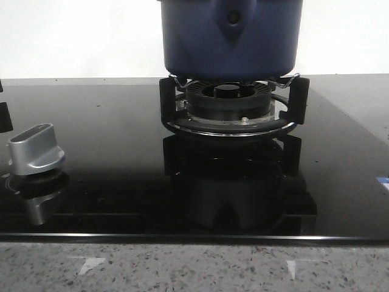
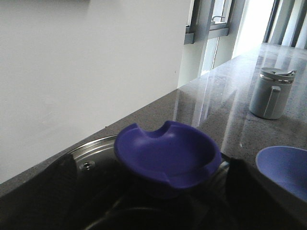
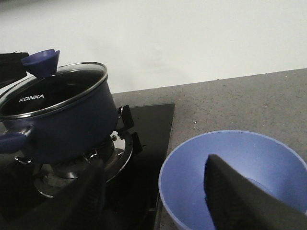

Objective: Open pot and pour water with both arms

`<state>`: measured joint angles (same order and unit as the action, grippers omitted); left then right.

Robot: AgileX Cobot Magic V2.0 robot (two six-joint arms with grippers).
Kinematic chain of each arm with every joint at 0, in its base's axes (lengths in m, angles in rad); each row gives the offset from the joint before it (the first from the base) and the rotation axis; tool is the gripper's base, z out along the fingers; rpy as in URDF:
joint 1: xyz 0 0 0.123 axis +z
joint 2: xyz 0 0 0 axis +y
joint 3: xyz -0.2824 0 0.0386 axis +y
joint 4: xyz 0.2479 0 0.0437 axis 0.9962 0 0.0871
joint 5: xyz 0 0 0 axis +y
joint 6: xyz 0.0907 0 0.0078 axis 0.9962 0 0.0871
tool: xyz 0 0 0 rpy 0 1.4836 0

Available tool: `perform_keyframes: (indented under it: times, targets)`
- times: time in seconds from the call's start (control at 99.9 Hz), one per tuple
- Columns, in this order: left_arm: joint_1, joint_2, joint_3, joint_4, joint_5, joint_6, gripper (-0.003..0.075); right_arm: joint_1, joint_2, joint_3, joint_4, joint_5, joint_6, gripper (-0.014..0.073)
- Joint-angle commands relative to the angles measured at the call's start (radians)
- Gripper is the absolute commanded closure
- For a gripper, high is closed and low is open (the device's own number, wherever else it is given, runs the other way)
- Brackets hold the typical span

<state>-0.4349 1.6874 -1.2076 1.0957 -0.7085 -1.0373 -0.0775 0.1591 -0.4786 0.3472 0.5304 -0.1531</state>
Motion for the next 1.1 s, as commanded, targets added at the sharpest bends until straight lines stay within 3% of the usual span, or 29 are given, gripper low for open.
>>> perform_keyframes:
  times: [0.0, 0.14, 1.091]
  targets:
    - [-0.005, -0.03, -0.029, -0.046, -0.073, 0.009, 0.0152, 0.002, 0.02, -0.029, 0.017, -0.073, -0.012, 0.0191]
    - [-0.005, -0.006, -0.033, -0.043, -0.145, 0.012, 0.0153, 0.002, 0.02, -0.029, 0.017, -0.073, -0.012, 0.0191]
    - [-0.053, 0.05, -0.117, -0.041, -0.116, 0.013, 0.0155, 0.002, 0.02, -0.029, 0.028, -0.073, -0.012, 0.0191]
